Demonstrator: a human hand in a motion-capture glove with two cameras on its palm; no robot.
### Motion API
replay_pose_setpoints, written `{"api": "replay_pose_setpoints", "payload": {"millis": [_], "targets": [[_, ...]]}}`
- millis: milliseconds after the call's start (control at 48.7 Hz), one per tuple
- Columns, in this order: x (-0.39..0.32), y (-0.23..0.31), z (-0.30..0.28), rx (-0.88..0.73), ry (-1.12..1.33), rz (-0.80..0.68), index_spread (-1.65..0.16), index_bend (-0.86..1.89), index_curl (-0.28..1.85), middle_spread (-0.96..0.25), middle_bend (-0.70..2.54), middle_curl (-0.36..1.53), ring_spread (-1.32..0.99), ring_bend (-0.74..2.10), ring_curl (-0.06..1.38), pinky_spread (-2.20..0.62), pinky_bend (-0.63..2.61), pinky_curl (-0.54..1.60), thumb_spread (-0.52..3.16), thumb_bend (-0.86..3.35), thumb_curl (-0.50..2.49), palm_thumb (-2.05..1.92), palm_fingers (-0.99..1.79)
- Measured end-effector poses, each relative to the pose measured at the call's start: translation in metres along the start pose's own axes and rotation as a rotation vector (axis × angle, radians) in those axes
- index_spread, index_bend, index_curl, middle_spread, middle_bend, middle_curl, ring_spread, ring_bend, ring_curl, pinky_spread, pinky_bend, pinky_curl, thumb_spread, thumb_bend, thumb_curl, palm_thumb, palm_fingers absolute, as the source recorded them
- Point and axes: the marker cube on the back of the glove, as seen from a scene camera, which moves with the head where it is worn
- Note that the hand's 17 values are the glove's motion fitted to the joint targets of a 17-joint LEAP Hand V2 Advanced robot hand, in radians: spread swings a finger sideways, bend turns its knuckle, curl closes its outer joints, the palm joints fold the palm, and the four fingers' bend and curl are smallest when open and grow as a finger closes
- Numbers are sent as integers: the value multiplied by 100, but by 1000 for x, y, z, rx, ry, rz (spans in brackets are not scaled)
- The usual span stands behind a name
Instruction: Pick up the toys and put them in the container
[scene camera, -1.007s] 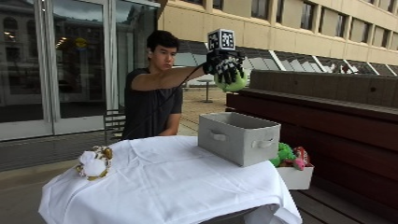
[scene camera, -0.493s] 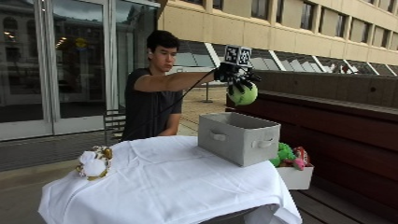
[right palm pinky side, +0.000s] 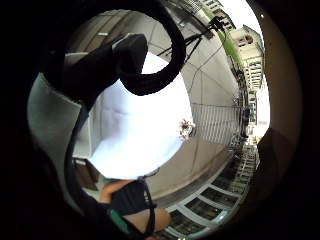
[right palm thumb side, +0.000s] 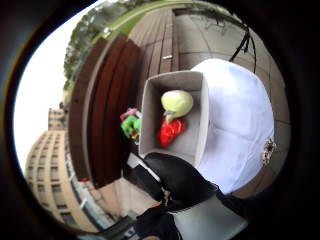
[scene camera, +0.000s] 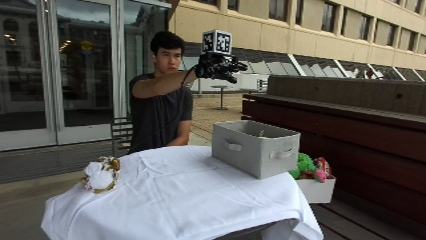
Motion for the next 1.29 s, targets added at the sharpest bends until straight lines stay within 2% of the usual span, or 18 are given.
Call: {"api": "replay_pose_setpoints", "payload": {"millis": [144, 288, 411, 534, 658, 740, 843, 925, 1007, 1110, 1295], "targets": [[84, 28, -2, 23, 32, 97, -33, 7, 12, -2, 18, 45, 0, 54, 31, 2, 137, 42, 91, -9, 36, -10, -17], [183, 61, 21, 7, 41, 193, -33, 6, 11, -3, 18, 43, 1, 53, 30, 3, 137, 41, 92, -8, 32, -9, -16], [241, 95, 44, -96, 18, 342, -33, 7, 11, -3, 18, 42, 2, 52, 30, 4, 137, 39, 92, -8, 30, -9, -16], [293, 106, 78, -31, 19, 391, -33, 7, 10, -4, 18, 41, 2, 52, 30, 4, 137, 38, 92, -8, 28, -8, -15], [340, 120, 126, -31, 5, 345, -33, 7, 10, -4, 18, 41, 2, 52, 30, 5, 136, 38, 93, -7, 27, -8, -15], [357, 128, 157, -65, -14, 379, -33, 7, 10, -4, 17, 40, 3, 51, 30, 5, 136, 37, 93, -7, 26, -8, -16], [380, 125, 197, -25, -7, 248, -33, 8, 10, -4, 16, 39, 2, 49, 30, 5, 137, 37, 93, -7, 25, -8, -18], [384, 135, 221, -117, -15, 347, -33, 7, 10, -4, 16, 38, 2, 48, 30, 5, 137, 36, 93, -7, 25, -7, -18], [394, 129, 245, -45, -6, 323, -32, 6, 10, -4, 17, 37, 2, 48, 30, 5, 136, 36, 92, -7, 25, -7, -17], [394, 139, 264, -161, -33, 411, -32, 5, 9, -5, 18, 37, 2, 50, 30, 5, 135, 36, 92, -6, 25, -7, -16], [398, 144, 297, -273, -31, 391, -32, 6, 9, -6, 16, 36, 1, 50, 30, 4, 138, 36, 94, -5, 25, -4, -18]]}}
